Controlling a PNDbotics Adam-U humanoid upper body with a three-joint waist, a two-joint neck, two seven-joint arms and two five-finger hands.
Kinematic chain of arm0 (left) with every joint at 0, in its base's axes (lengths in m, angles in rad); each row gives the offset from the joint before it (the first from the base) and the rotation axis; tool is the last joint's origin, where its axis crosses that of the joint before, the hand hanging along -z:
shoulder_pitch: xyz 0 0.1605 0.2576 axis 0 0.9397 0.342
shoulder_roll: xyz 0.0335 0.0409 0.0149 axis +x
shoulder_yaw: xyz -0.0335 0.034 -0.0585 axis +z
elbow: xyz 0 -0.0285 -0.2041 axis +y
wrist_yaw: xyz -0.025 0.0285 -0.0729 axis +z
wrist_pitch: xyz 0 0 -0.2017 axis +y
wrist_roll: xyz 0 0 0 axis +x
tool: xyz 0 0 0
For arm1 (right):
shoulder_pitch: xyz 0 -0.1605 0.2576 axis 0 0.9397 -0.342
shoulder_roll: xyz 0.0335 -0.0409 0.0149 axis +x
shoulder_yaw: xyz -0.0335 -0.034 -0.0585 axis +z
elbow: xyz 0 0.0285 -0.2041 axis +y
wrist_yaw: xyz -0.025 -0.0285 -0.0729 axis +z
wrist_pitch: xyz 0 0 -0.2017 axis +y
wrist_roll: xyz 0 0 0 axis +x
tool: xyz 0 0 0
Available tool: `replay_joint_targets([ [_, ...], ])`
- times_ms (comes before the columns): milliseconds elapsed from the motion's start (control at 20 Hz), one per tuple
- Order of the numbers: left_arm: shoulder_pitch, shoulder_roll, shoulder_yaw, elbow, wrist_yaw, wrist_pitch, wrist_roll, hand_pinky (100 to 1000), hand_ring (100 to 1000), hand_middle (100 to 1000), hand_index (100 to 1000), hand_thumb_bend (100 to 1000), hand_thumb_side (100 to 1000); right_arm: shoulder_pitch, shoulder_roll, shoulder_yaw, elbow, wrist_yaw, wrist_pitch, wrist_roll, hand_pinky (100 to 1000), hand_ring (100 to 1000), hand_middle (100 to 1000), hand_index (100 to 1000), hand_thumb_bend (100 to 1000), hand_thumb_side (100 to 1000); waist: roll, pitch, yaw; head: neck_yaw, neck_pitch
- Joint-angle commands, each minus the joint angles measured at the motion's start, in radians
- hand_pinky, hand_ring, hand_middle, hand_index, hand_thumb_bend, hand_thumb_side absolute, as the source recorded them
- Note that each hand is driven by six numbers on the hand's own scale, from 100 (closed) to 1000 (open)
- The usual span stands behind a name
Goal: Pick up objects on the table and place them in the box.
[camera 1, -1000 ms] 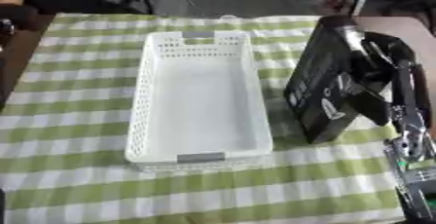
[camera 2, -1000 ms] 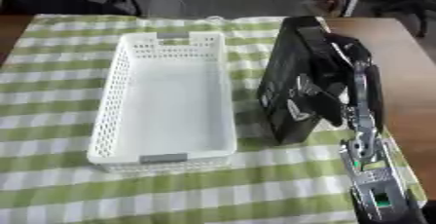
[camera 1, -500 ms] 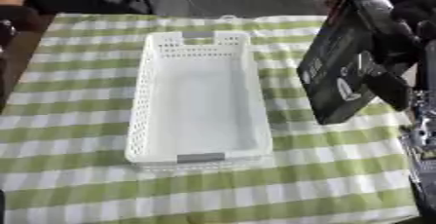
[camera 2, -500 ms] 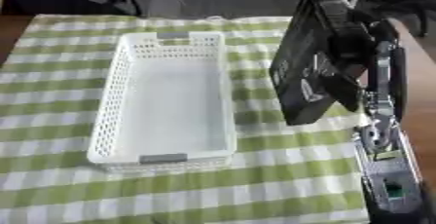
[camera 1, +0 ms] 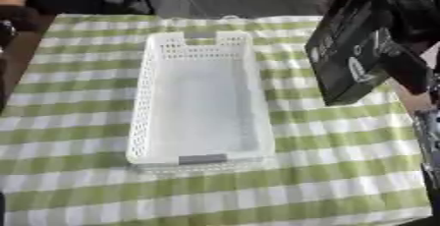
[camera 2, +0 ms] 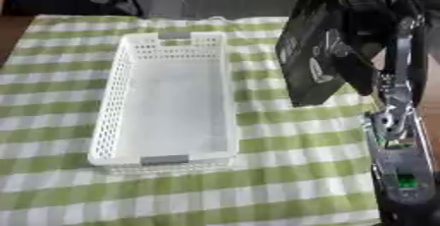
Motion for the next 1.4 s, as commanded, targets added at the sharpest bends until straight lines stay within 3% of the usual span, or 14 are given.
replay_joint_targets([
  [50,-0.005,0.007,0.0,-0.021,0.001,0.004,0.0,651,666,782,781,588,774,-0.042,-0.037,0.009,-0.03,-0.004,-0.001,0.007,323,612,759,781,192,100,0.003,-0.013,0.0,-0.004,0.001],
  [700,0.0,0.006,-0.005,-0.021,0.0,0.011,-0.007,651,665,782,779,583,777,-0.194,-0.038,0.066,-0.032,-0.025,-0.042,0.037,292,579,748,759,165,100,0.002,-0.016,0.004,-0.01,0.001],
  [750,0.0,0.006,-0.005,-0.021,0.0,0.012,-0.008,652,665,783,779,584,778,-0.206,-0.038,0.074,-0.032,-0.026,-0.043,0.047,292,579,746,758,241,100,0.002,-0.016,0.005,-0.011,0.001],
  [800,0.0,0.006,-0.006,-0.021,0.001,0.012,-0.009,652,665,782,779,583,777,-0.219,-0.038,0.084,-0.029,-0.027,-0.043,0.058,293,578,747,757,160,100,0.002,-0.017,0.006,-0.012,0.001],
  [900,0.001,0.005,-0.007,-0.021,0.002,0.013,-0.01,652,665,783,778,582,778,-0.241,-0.035,0.1,-0.01,-0.026,-0.043,0.079,301,584,749,757,197,100,0.001,-0.017,0.008,-0.013,0.001],
  [1000,0.001,0.005,-0.007,-0.021,0.003,0.015,-0.012,652,665,783,778,581,778,-0.256,-0.028,0.11,0.016,-0.025,-0.048,0.093,304,586,750,756,157,100,0.002,-0.018,0.009,-0.013,0.001],
  [1150,0.001,0.006,-0.008,-0.021,0.005,0.016,-0.012,652,665,783,778,581,778,-0.283,-0.014,0.123,0.067,-0.021,-0.059,0.108,308,589,751,758,191,100,0.002,-0.018,0.01,-0.017,0.001],
  [1200,0.001,0.005,-0.008,-0.021,0.005,0.017,-0.013,652,665,783,777,580,779,-0.293,-0.008,0.127,0.083,-0.021,-0.064,0.113,309,590,752,759,152,100,0.002,-0.018,0.011,-0.018,0.001],
  [1400,0.001,0.004,-0.01,-0.021,0.006,0.019,-0.016,652,665,783,777,579,780,-0.33,0.019,0.147,0.141,-0.015,-0.087,0.135,313,592,753,760,146,100,0.004,-0.018,0.012,-0.024,0.001],
])
